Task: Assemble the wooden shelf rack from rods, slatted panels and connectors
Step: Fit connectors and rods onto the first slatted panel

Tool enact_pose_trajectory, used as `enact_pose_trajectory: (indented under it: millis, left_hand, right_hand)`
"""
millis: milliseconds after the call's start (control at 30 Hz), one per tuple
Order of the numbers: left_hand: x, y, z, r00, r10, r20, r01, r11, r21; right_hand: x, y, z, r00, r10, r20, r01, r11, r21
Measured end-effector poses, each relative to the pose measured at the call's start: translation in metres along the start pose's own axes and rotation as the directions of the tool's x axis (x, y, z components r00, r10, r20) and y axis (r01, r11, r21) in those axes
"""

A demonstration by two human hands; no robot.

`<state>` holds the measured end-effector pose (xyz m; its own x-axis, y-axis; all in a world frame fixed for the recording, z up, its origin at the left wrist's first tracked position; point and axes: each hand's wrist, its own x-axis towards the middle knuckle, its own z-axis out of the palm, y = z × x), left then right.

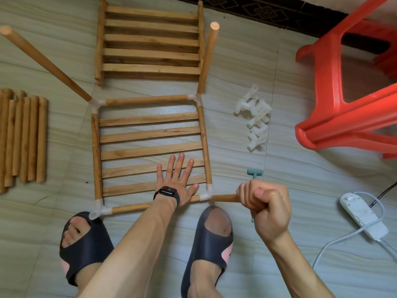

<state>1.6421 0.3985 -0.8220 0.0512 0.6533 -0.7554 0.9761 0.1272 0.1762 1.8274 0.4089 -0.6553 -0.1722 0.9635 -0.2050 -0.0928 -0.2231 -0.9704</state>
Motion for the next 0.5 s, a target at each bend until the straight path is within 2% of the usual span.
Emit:
enact_pose_trajectory:
  millis: [133,267,333,500]
  left_hand:
    - [0.000,0.001,-0.001,1.000,-0.004,0.012,0.004,1.000,-0.002]
    - [0.000,0.001,-0.001,1.000,-0.005,0.012,0.005,1.000,-0.002]
    - [0.001,0.000,0.000,1.000,-0.003,0.009,0.003,1.000,-0.004]
    - [0.000,0.001,-0.001,1.000,-0.013,0.012,0.013,1.000,-0.011]
  right_hand:
    - [0.004,0.002,-0.003,1.000,-0.013,-0.005,0.013,1.000,-0.017]
    - [-0.011,0.010,0.008,0.992,-0.031,0.123,0.056,0.978,-0.202]
    - [-0.018,0.015,0.014,0.977,-0.082,0.197,0.136,0.950,-0.280]
    - [-0.018,0.017,0.015,0.965,-0.097,0.244,0.165,0.947,-0.275]
